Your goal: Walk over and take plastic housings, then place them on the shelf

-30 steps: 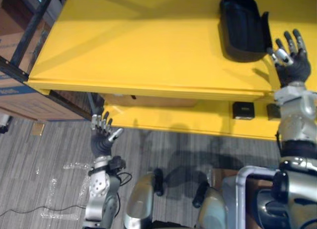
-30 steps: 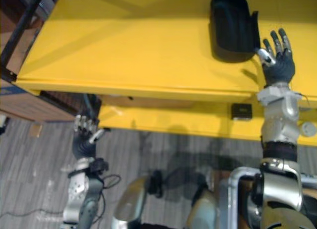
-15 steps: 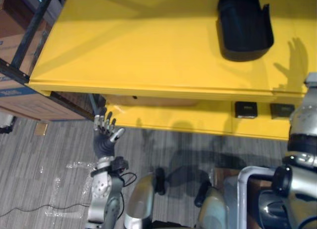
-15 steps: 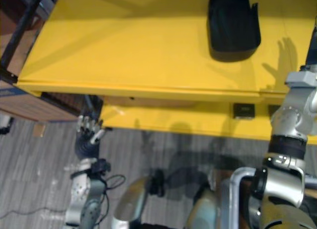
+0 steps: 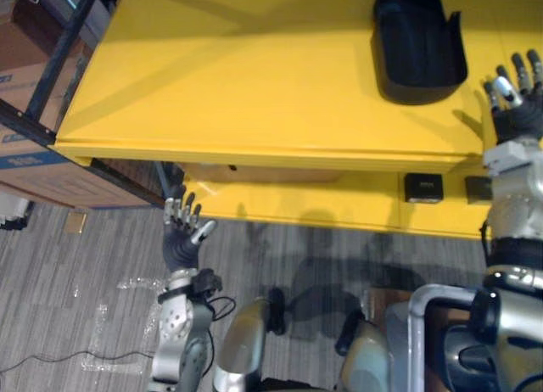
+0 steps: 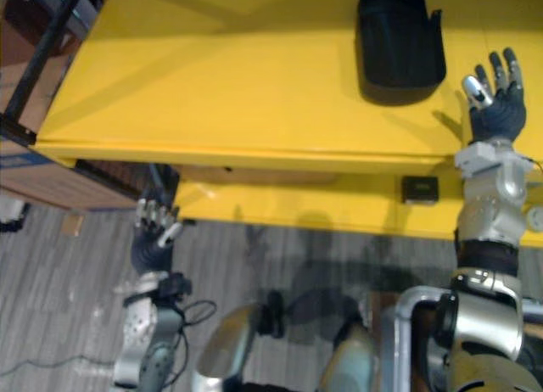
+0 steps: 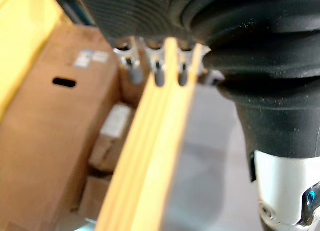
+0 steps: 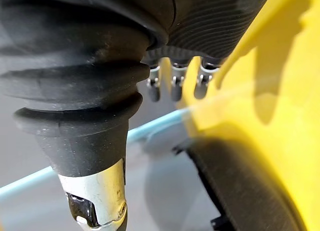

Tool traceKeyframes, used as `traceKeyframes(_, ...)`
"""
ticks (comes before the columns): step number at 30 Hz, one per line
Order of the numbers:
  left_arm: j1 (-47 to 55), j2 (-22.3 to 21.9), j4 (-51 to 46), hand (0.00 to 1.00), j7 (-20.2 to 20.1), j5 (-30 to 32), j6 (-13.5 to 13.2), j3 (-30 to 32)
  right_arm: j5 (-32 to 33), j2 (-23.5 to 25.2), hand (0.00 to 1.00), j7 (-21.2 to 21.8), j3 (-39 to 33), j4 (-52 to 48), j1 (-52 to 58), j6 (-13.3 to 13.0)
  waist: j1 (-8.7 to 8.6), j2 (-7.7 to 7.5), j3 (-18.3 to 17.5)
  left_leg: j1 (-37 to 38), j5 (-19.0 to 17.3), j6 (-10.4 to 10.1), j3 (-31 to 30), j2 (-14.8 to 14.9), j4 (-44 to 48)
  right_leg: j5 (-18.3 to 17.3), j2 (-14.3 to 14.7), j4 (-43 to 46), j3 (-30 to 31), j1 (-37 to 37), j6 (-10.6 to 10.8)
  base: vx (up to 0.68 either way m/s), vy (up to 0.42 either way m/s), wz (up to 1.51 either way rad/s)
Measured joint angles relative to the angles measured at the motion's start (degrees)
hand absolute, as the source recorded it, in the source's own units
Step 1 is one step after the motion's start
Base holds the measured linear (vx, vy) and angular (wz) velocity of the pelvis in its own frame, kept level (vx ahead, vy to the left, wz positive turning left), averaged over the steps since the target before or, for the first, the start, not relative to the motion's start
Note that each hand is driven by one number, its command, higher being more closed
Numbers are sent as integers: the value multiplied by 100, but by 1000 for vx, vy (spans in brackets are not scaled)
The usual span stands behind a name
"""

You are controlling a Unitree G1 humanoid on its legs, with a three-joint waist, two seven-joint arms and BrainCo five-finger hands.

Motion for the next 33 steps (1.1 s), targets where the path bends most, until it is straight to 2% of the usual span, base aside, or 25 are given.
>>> traceKeyframes(12, 45, 0, 0, 0, -26, 2, 0, 20, -46, -98, 0, 938, 359, 182, -84, 152, 1, 16, -10, 17, 100, 11, -28, -71, -139, 21, -51, -28, -44, 9, 12, -3, -8, 2)
traceKeyframes(24, 16, 3, 0, 0, -45, 4, 4, 196, -53, -155, 0, 1049, 484, 277, -83, 263, 17, 18, -14, 16, 98, 14, -81, -37, -115, 129, 25, -221, -103, 148, 29, 0, -1, 0)
traceKeyframes(26, 5, 4, 0, 0, -45, 4, 4, 213, -59, -155, 0, 818, 484, 277, -82, 237, 18, 19, -15, 16, 98, 14, -84, -36, -114, 129, 25, -222, -110, 154, 29, 0, 0, 0)
traceKeyframes(28, 2, 4, 0, 0, -45, 6, 3, 209, -161, -155, 0, 408, 480, 278, -80, 66, 17, 19, -15, 22, 98, 14, -89, -35, -114, 130, 25, -224, -121, 167, 30, 0, 0, 0)
traceKeyframes(29, 3, 4, 0, 0, -42, 5, 1, 192, -162, -155, 0, 33, 463, 276, -63, -114, 16, 18, -15, 57, 98, 14, -89, -34, -119, 131, 25, -238, -136, 205, 31, 0, 0, 0)
traceKeyframes(30, 3, 4, 0, 0, -42, 5, 0, 186, -162, -155, 0, -45, 461, 274, -60, -160, 16, 18, -15, 69, 98, 14, -87, -34, -122, 131, 25, -240, -135, 214, 31, 23, -17, -3)
traceKeyframes(31, 5, 3, 0, 0, -38, 5, -2, 157, -207, -155, 0, -333, 416, 226, -49, -318, 14, 20, -17, 119, 97, 14, -74, -35, -147, 133, 27, -262, -134, 258, 34, 0, 0, 0)
traceKeyframes(32, 14, 3, 1, 0, -34, 2, -5, 89, -530, -152, 0, -678, 275, 56, 46, -557, 11, 32, -26, 179, 97, 13, -78, -34, -181, 140, 37, -313, -160, 333, 38, 30, -16, -2)
traceKeyframes(33, 16, 3, 1, 0, -31, 2, -7, 43, -642, -145, 0, -827, 196, -99, 135, -662, 12, 34, -28, 225, 97, 13, -78, -34, -201, 143, 42, -342, -171, 385, 40, 57, -19, -1)
